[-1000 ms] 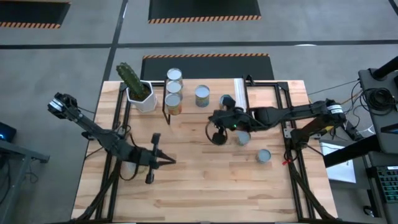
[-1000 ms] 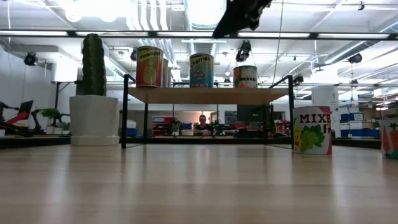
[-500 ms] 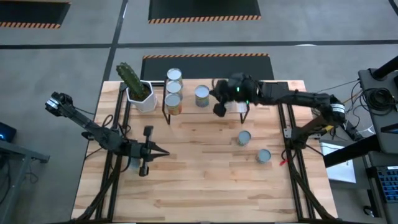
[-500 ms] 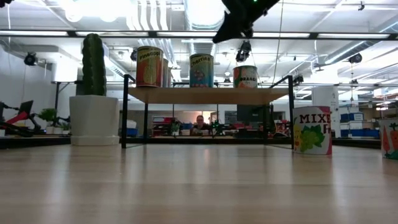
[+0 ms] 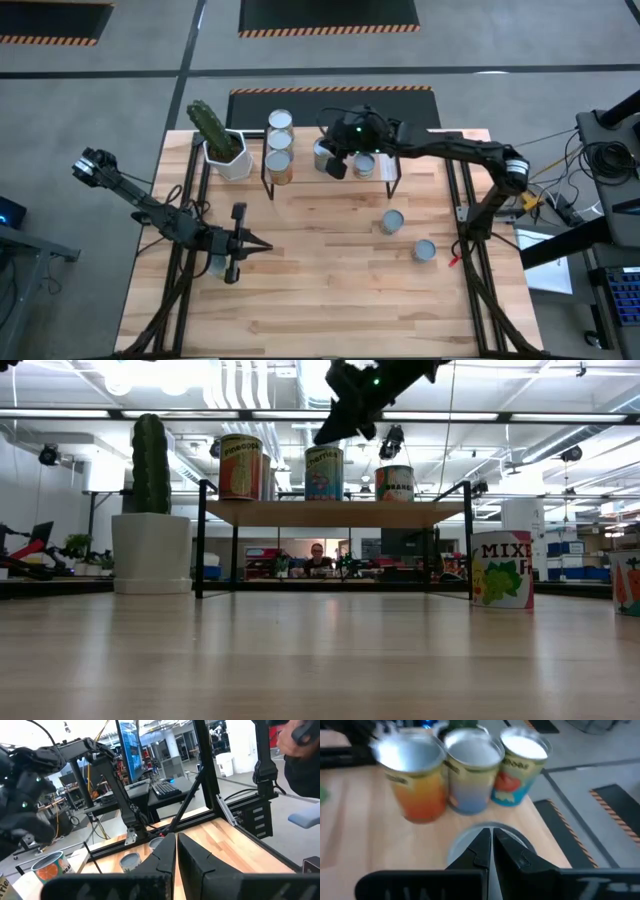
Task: Pick and place cans onto a shelf
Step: Put the canned cherries on the shelf
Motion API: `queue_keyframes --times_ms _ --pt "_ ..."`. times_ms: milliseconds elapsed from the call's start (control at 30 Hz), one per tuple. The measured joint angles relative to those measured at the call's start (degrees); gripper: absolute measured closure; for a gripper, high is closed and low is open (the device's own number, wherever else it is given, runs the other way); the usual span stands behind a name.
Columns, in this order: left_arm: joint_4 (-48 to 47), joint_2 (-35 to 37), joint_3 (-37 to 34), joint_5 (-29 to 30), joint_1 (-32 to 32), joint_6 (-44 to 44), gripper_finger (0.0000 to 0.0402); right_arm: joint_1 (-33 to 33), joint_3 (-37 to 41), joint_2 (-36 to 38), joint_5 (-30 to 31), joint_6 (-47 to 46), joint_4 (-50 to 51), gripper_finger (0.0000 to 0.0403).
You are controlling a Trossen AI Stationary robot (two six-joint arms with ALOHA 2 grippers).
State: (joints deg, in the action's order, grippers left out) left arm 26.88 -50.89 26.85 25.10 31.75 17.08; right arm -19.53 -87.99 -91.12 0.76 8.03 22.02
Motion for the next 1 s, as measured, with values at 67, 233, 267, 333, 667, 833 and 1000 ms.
queue_keyframes --times_ms 67,233,267,333,667,833,1000 --pt "-0.08 0.00 0.00 0.00 0.00 -0.27 0.0402 -0.02 0.00 -0.92 2.50 0.02 0.86 0.0394" --pt "-0.68 0.00 0.00 0.00 0.00 -0.98 0.0401 -0.02 -0.13 -1.67 3.67 0.01 2.72 0.0394" --pt "-0.88 0.00 0.00 0.00 0.00 -1.07 0.0402 0.01 -0.11 -1.67 3.63 0.11 2.80 0.0394" --pt "-0.94 0.00 0.00 0.00 0.00 -1.09 0.0401 0.36 -0.11 -1.69 3.56 0.08 2.84 0.0394" --pt "-0.81 0.00 0.00 0.00 0.00 -1.64 0.0402 2.69 -0.02 -1.82 0.70 -1.84 2.97 0.0394" --pt "-0.79 0.00 0.00 0.02 0.00 -1.63 0.0402 3.59 0.00 -1.87 0.67 -1.05 3.16 0.0394" --pt "-0.77 0.00 0.00 0.00 0.00 -1.63 0.0402 3.78 0.04 -1.89 0.69 0.55 2.64 0.0394"
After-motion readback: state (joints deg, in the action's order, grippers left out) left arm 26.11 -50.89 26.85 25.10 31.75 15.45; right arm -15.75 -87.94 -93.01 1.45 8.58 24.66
